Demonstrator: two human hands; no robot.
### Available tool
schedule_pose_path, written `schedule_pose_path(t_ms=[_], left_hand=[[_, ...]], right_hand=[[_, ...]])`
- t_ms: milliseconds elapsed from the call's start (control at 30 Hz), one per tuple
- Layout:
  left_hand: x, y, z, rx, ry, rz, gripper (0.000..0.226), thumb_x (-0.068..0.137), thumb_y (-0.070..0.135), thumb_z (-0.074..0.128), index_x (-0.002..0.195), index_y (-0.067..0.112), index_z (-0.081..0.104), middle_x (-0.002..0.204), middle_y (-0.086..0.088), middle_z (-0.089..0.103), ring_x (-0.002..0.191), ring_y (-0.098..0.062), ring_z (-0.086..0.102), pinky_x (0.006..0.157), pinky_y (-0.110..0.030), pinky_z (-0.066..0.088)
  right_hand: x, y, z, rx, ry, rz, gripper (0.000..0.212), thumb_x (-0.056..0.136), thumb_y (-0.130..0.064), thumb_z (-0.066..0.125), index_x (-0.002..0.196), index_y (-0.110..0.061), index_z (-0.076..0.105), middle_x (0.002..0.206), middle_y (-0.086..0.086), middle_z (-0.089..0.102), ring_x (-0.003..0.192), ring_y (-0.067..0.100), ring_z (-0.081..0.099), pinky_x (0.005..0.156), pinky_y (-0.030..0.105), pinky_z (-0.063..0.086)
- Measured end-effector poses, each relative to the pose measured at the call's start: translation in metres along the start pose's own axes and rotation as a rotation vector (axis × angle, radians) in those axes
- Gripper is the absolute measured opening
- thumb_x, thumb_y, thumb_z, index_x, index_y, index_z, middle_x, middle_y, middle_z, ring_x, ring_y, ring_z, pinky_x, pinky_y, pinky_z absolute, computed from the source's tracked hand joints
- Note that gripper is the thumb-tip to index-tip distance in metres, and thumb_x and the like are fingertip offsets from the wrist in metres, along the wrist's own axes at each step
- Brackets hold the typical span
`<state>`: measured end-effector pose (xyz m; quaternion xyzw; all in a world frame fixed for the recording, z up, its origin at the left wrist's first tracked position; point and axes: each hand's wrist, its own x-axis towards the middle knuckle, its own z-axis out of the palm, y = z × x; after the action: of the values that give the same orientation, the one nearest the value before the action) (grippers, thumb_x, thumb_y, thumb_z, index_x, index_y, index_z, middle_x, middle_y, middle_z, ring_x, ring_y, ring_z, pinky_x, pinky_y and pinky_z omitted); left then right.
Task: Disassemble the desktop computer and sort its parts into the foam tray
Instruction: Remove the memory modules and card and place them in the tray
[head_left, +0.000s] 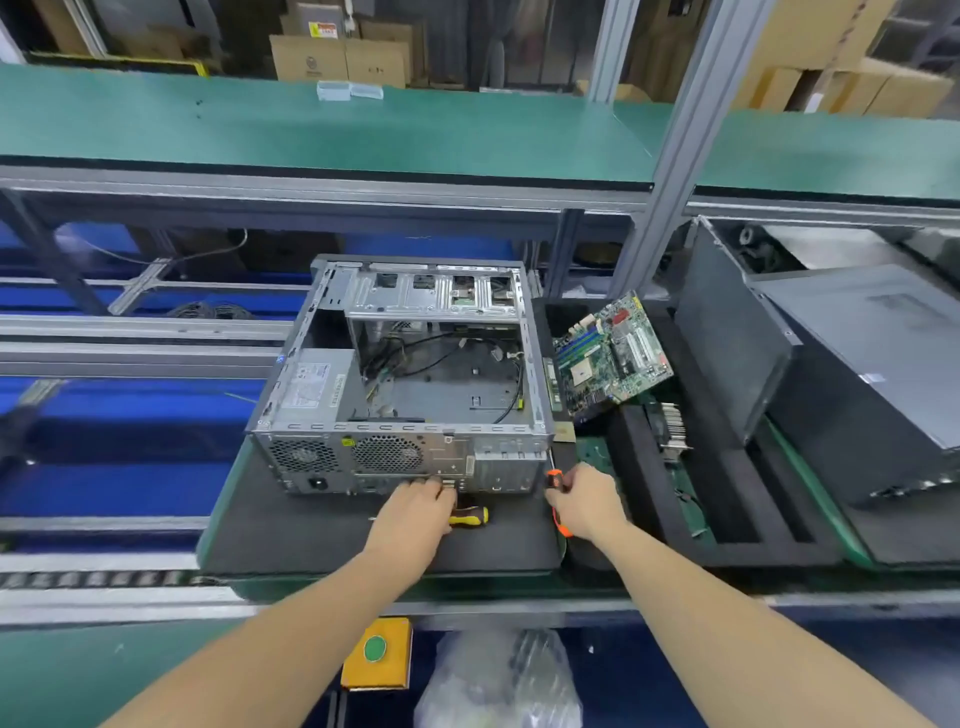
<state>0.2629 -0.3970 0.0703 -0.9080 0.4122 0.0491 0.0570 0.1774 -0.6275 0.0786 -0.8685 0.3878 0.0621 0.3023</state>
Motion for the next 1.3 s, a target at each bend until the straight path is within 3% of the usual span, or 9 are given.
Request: schedule_pose_path(t_ms=[100, 233, 367, 600, 733, 833, 1000, 1200, 1300], left_hand=[[-0.006, 0.007, 0.001, 0.024, 0.048, 0.057, 0.043, 0.096, 0.010, 0.059, 0.134, 0.022, 0.043, 0.130, -0.005, 0.056, 0.117, -0.030, 0.056, 0.096, -0.041, 0.038], [-0.015, 0.017, -0.015, 0.007, 0.184, 0.369, 0.074, 0.076, -0.003, 0.069, 0.134, 0.031, 0.038, 0.114, -0.006, 0.053, 0.094, -0.029, 0.058, 0.087, -0.043, 0.042], [-0.010, 0.023, -0.060, 0.087, 0.413, 0.632, 0.067, 0.069, 0.005, 0.073, 0.127, 0.028, 0.050, 0.100, -0.006, 0.053, 0.080, -0.024, 0.053, 0.076, -0.037, 0.043], [0.011, 0.041, -0.130, -0.163, 0.659, 0.581, 0.016, 0.100, 0.028, 0.061, 0.105, 0.013, 0.062, 0.092, -0.001, 0.057, 0.085, -0.018, 0.047, 0.080, -0.036, 0.035], [0.005, 0.052, -0.127, -0.197, 0.682, 0.463, 0.019, 0.095, 0.031, 0.068, 0.098, 0.014, 0.064, 0.092, 0.003, 0.059, 0.098, -0.018, 0.050, 0.088, -0.038, 0.031], [-0.010, 0.061, -0.120, -0.331, 0.659, 0.327, 0.025, 0.085, 0.035, 0.078, 0.100, 0.018, 0.068, 0.101, 0.009, 0.067, 0.117, -0.017, 0.054, 0.095, -0.035, 0.023], [-0.052, 0.066, -0.095, -0.591, 0.711, 0.056, 0.061, 0.069, 0.053, 0.082, 0.114, 0.025, 0.052, 0.119, 0.005, 0.046, 0.118, -0.015, 0.039, 0.097, -0.028, 0.025], [-0.112, 0.087, -0.050, -1.705, 0.586, -0.423, 0.041, 0.093, 0.035, 0.072, 0.125, 0.015, 0.058, 0.098, -0.006, 0.068, 0.088, -0.023, 0.068, 0.080, -0.035, 0.056], [-0.142, 0.090, -0.029, -1.844, 0.641, -0.573, 0.030, 0.095, 0.030, 0.068, 0.111, 0.005, 0.072, 0.088, -0.009, 0.073, 0.083, -0.024, 0.069, 0.069, -0.028, 0.057]], right_hand=[[0.003, 0.002, -0.010, 0.048, -0.019, 0.014, 0.032, 0.103, -0.022, 0.055, 0.073, -0.012, 0.047, 0.077, 0.009, 0.054, 0.077, 0.030, 0.055, 0.055, 0.030, 0.037], [-0.002, -0.002, -0.023, 0.599, -0.050, 0.099, 0.011, 0.104, -0.015, 0.046, 0.093, -0.012, 0.047, 0.084, 0.010, 0.052, 0.070, 0.023, 0.053, 0.050, 0.025, 0.045], [-0.013, -0.012, -0.057, 0.779, 0.019, -0.014, 0.005, 0.099, -0.019, 0.043, 0.096, -0.016, 0.047, 0.075, 0.005, 0.054, 0.057, 0.018, 0.050, 0.047, 0.031, 0.042], [-0.048, -0.024, -0.096, 0.737, -0.132, -0.442, 0.038, 0.091, -0.056, 0.065, 0.083, -0.019, 0.065, 0.053, -0.002, 0.047, 0.049, 0.020, 0.044, 0.043, 0.026, 0.039], [-0.070, -0.016, -0.100, 0.657, -0.287, -0.545, 0.031, 0.101, -0.050, 0.059, 0.079, -0.029, 0.063, 0.061, -0.001, 0.063, 0.049, 0.018, 0.052, 0.042, 0.025, 0.039], [-0.083, -0.006, -0.098, 0.681, -0.523, -0.577, 0.031, 0.104, -0.041, 0.060, 0.100, -0.010, 0.065, 0.085, 0.019, 0.074, 0.067, 0.029, 0.070, 0.049, 0.032, 0.052], [-0.100, 0.008, -0.080, 0.680, -0.847, -0.545, 0.020, 0.103, -0.030, 0.065, 0.108, -0.010, 0.064, 0.096, 0.021, 0.069, 0.090, 0.037, 0.072, 0.079, 0.044, 0.061], [-0.126, 0.006, -0.039, 0.458, -0.996, -0.660, 0.025, 0.104, -0.021, 0.060, 0.112, 0.002, 0.055, 0.094, 0.012, 0.064, 0.088, 0.025, 0.067, 0.084, 0.034, 0.058], [-0.143, 0.006, -0.009, 0.279, -1.096, -0.639, 0.017, 0.104, -0.021, 0.061, 0.104, -0.005, 0.056, 0.091, 0.007, 0.064, 0.081, 0.022, 0.065, 0.076, 0.029, 0.056]])
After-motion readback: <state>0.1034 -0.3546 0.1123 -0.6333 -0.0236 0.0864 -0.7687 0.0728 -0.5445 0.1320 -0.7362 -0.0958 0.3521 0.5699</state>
